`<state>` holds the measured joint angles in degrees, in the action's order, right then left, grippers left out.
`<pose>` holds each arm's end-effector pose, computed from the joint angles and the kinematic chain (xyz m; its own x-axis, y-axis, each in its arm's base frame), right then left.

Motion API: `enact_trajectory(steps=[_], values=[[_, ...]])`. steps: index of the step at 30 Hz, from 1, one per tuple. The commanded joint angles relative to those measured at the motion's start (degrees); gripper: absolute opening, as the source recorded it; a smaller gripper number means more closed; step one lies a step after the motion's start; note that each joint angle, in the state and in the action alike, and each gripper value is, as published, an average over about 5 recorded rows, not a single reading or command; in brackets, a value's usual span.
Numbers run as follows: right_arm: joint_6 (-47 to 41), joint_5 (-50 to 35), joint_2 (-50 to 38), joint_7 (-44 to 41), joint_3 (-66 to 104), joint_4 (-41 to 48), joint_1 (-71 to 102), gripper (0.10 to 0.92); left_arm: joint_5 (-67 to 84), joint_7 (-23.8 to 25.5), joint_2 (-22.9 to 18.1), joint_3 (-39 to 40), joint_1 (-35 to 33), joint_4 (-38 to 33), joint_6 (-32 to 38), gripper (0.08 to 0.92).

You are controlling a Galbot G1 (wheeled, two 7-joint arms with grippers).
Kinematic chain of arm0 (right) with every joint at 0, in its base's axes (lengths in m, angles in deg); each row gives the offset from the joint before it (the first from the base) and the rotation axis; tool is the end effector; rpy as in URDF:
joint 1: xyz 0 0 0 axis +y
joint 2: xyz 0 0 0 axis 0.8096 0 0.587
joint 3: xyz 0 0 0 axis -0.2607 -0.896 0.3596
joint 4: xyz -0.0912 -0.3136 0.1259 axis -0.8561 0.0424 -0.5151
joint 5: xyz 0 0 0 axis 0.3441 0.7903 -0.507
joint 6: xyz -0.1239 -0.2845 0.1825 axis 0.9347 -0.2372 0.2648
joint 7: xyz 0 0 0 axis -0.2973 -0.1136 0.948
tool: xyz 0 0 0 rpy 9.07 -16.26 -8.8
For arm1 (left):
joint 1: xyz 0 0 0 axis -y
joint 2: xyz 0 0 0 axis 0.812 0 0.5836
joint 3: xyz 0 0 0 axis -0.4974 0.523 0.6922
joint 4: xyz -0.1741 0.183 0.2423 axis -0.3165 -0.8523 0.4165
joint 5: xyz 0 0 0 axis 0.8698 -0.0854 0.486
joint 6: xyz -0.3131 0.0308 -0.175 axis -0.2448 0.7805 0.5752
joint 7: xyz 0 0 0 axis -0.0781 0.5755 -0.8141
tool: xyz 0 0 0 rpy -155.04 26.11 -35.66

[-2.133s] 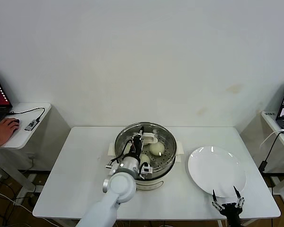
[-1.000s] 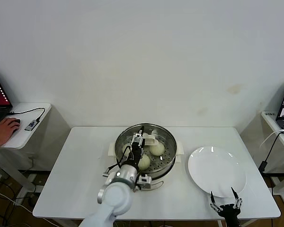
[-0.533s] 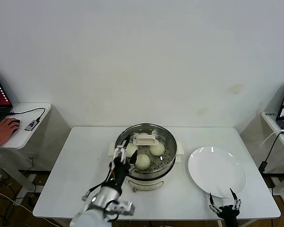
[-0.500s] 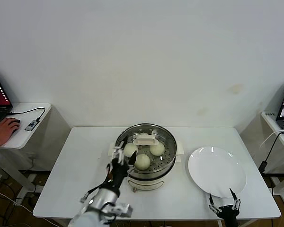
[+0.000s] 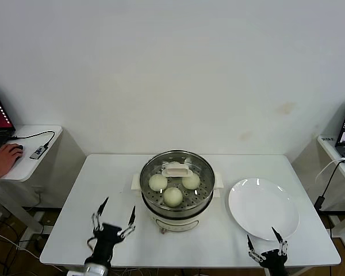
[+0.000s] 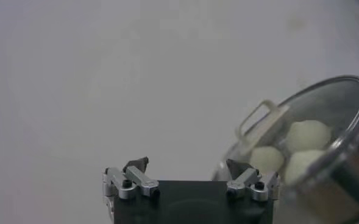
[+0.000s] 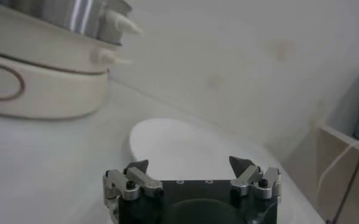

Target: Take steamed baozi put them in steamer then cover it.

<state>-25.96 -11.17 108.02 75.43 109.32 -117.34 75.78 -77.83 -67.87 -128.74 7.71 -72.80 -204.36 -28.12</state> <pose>0.1065 -0.1185 -0.3972 -0.9834 -0.0624 0.1702 -0.1203 0.9270 -0.3551 0.1441 0.0186 -0.3095 -0.9922 0.1224 0.0219 0.1225 0.9318 0.3416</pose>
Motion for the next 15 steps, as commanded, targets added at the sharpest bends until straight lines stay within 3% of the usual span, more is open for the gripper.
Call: enact_trajectory(steps=[1, 7, 15], values=[[-0.98, -6.86, -4.38, 0.88, -4.72, -6.22, 5.68, 0.823, 29.74, -2.86, -2.84, -4.32, -9.59, 4.54, 9.15, 0.823], [-2.45, -7.43, -4.07, 1.34, -6.12, -7.38, 7.09, 0.823, 32.3, 1.48, -2.68, -4.53, -10.46, 4.62, 8.49, 0.823], [-7.49, -17.02, -5.88, -0.51, -8.89, -11.46, 8.82, 0.823, 30.58, 1.79, -2.24, -4.86, -10.62, 4.52, 7.53, 0.823]])
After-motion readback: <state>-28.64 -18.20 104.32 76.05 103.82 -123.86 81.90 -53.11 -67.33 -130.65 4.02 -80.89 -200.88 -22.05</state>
